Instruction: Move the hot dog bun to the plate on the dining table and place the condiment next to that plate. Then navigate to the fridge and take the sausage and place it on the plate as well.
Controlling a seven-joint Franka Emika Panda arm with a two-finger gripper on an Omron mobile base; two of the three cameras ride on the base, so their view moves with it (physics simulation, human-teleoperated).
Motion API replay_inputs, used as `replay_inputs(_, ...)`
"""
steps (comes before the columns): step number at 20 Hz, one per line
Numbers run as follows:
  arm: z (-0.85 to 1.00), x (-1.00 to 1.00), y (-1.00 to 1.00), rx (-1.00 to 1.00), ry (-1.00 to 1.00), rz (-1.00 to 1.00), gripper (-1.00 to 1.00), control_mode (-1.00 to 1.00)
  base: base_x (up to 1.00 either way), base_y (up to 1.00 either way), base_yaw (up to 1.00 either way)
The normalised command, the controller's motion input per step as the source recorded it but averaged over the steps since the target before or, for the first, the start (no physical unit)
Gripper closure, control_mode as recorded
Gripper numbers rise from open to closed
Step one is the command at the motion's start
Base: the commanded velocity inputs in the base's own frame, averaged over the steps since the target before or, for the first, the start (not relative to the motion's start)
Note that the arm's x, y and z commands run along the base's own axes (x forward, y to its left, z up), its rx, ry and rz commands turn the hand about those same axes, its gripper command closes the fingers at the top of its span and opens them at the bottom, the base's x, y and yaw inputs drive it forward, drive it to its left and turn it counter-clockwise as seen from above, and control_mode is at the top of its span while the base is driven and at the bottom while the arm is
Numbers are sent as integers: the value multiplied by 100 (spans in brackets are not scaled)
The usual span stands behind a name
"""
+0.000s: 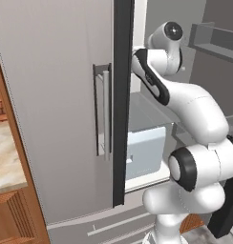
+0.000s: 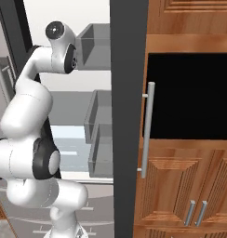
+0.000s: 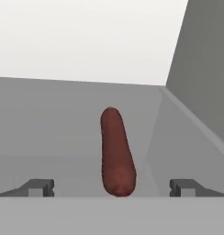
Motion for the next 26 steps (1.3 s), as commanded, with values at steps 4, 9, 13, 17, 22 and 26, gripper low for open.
replay_inputs(4,-17,43,0,0,0,0,-100,-100,0,0,0)
replay_inputs(9,-20,33,0,0,1,0,-100,-100,0,0,0)
replay_inputs(13,-22,35,0,0,3,0,-100,-100,0,0,0)
replay_inputs(17,-22,40,0,0,4,0,-100,-100,0,0,0)
replay_inputs(22,-12,42,0,0,0,0,-100,-100,0,0,0)
replay_inputs(26,-27,20,0,0,2,0,100,-100,0,0,0)
